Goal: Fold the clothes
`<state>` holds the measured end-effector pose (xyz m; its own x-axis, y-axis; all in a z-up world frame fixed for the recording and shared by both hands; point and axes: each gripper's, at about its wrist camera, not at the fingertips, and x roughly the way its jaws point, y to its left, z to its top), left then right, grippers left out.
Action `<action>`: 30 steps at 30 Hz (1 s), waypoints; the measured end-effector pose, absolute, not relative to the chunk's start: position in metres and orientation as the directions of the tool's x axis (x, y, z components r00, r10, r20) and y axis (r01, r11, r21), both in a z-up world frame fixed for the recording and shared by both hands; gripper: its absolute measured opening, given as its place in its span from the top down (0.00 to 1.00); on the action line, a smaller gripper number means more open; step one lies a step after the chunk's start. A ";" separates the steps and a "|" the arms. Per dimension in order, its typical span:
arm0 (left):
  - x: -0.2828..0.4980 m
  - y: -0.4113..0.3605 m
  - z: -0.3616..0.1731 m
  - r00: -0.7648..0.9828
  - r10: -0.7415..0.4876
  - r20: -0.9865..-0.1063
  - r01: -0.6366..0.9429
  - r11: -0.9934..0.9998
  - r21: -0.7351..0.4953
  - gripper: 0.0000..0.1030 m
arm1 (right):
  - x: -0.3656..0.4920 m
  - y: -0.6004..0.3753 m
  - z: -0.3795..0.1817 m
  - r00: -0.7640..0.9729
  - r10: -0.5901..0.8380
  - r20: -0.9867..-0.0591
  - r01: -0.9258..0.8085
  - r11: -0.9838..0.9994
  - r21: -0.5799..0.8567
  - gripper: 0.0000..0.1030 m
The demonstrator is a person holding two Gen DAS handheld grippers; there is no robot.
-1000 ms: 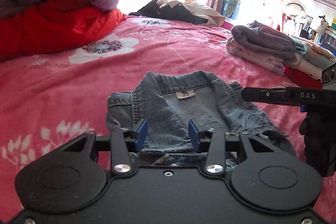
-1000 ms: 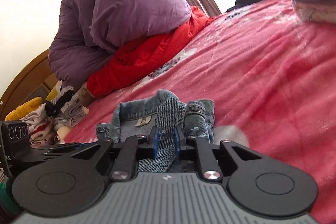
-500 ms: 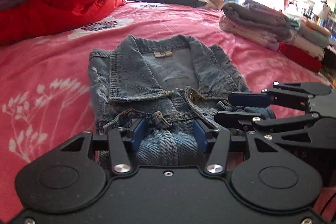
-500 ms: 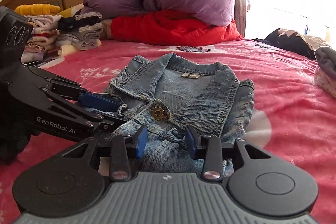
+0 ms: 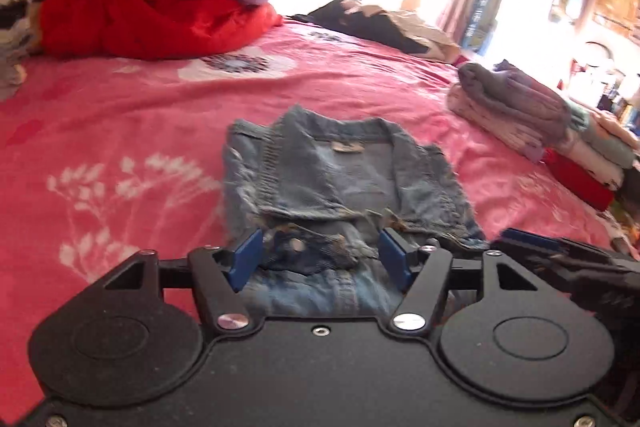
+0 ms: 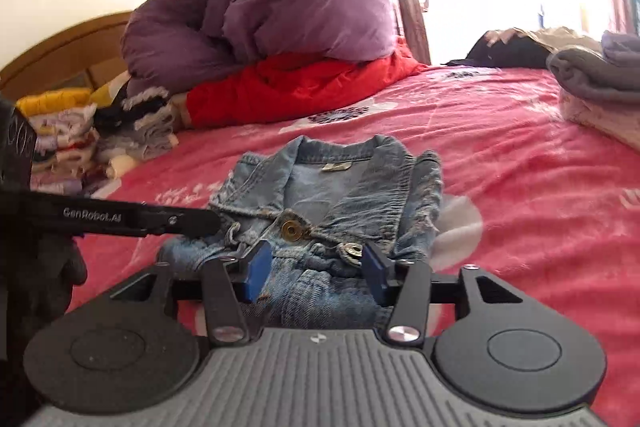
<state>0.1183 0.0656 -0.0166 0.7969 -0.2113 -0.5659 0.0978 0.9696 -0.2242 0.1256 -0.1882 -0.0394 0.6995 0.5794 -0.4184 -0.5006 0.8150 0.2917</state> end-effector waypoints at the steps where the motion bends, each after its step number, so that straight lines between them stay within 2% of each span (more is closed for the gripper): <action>1: 0.119 0.064 -0.013 0.798 -0.176 -0.576 0.074 0.978 -0.196 0.32 | 0.126 -0.197 -0.037 0.705 0.582 -0.405 -0.471 0.812 0.345 0.38; 4: 0.118 0.056 -0.007 0.786 -0.120 -0.606 0.040 0.989 -0.143 0.26 | 0.130 -0.213 -0.037 0.713 0.592 -0.376 -0.402 0.785 0.471 0.37; 7: 0.112 0.045 0.000 0.795 -0.033 -0.605 0.013 0.999 -0.037 0.25 | 0.122 -0.214 -0.044 0.703 0.587 -0.401 -0.375 0.785 0.492 0.36; 13: 0.108 0.039 0.014 0.811 -0.005 -0.586 0.000 1.000 -0.009 0.18 | 0.100 -0.214 -0.048 0.694 0.597 -0.402 -0.360 0.771 0.525 0.31; 15: 0.114 0.043 0.020 0.794 -0.022 -0.608 -0.005 0.999 -0.043 0.18 | 0.094 -0.216 -0.045 0.698 0.600 -0.392 -0.365 0.768 0.526 0.29; 17: 0.123 0.056 0.025 0.761 -0.088 -0.643 -0.027 0.986 -0.167 0.18 | 0.092 -0.218 -0.045 0.696 0.601 -0.392 -0.364 0.767 0.528 0.28; 20: 0.131 0.070 0.032 0.718 -0.119 -0.686 -0.092 0.960 -0.263 0.18 | 0.092 -0.218 -0.046 0.717 0.572 -0.399 -0.362 0.794 0.488 0.28; 25: 0.126 0.077 0.050 0.675 -0.100 -0.731 -0.136 0.957 -0.257 0.18 | 0.117 -0.197 -0.024 0.837 0.364 -0.409 -0.373 0.926 0.059 0.28; 28: 0.095 0.057 0.072 0.707 -0.169 -0.687 0.019 0.975 -0.220 0.18 | 0.144 -0.211 -0.006 0.850 0.329 -0.412 -0.336 0.940 0.059 0.28; 30: 0.064 0.038 0.081 0.748 -0.211 -0.629 0.086 0.971 -0.224 0.18 | 0.152 -0.227 0.005 0.844 0.358 -0.401 -0.315 0.934 0.171 0.28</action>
